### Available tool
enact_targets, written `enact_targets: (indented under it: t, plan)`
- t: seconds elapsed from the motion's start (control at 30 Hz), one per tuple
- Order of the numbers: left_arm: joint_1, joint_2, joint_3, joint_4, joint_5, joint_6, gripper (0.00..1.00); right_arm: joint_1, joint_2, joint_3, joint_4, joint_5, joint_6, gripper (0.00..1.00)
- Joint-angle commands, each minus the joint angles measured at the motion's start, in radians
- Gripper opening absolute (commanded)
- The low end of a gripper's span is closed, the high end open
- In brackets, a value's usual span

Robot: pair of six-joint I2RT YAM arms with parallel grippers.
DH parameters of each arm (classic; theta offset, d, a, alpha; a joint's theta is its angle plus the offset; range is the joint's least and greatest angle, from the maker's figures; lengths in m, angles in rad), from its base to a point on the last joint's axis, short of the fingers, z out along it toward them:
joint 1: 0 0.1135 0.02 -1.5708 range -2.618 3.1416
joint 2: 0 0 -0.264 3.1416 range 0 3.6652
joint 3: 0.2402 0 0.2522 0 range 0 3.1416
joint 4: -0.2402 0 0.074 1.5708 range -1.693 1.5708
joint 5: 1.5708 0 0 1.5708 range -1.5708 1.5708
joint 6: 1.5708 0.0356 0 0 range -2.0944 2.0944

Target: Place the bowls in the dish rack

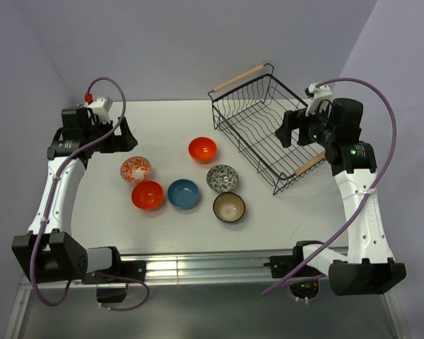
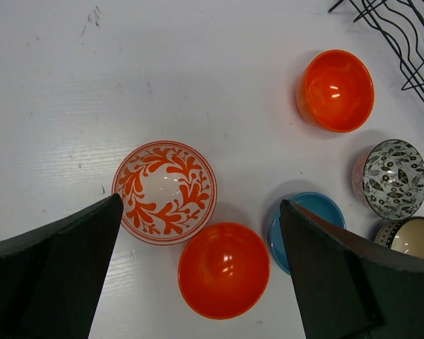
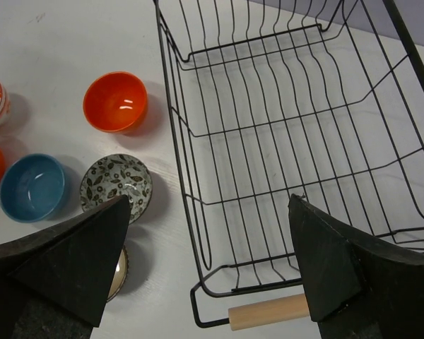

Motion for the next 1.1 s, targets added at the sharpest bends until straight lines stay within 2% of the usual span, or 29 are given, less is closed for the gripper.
enact_targets:
  t: [0.0,0.23,0.33,0.37,0.47,0.6,0.77,1.07]
  plan:
    - [-0.001,0.008,0.010,0.000,-0.029,0.038,0.99,0.003,0.021,0.065,-0.022,-0.038,0.011,1.00]
    - [0.028,0.096,0.054,-0.088,-0.032,0.150,1.00,0.003,0.063,0.093,-0.057,-0.041,0.009,1.00]
    - [0.071,0.142,0.068,-0.137,-0.025,0.225,0.99,0.003,0.081,0.105,-0.080,-0.054,0.008,1.00]
    - [0.109,0.156,0.074,-0.160,0.033,0.246,0.99,0.003,0.089,0.114,-0.087,-0.061,0.006,1.00]
    - [0.189,0.206,0.102,-0.219,0.087,0.343,0.97,0.003,0.110,0.124,-0.111,-0.090,0.007,1.00]
    - [0.221,0.255,0.091,-0.252,0.058,0.413,0.95,0.005,0.138,0.131,-0.114,-0.131,0.024,1.00]
    - [0.221,0.309,0.050,-0.218,0.063,0.427,0.93,0.003,0.161,0.151,-0.116,-0.171,0.047,1.00]
    - [0.215,0.456,0.071,-0.152,0.100,0.312,0.77,0.002,0.181,0.173,-0.123,-0.206,0.073,1.00]
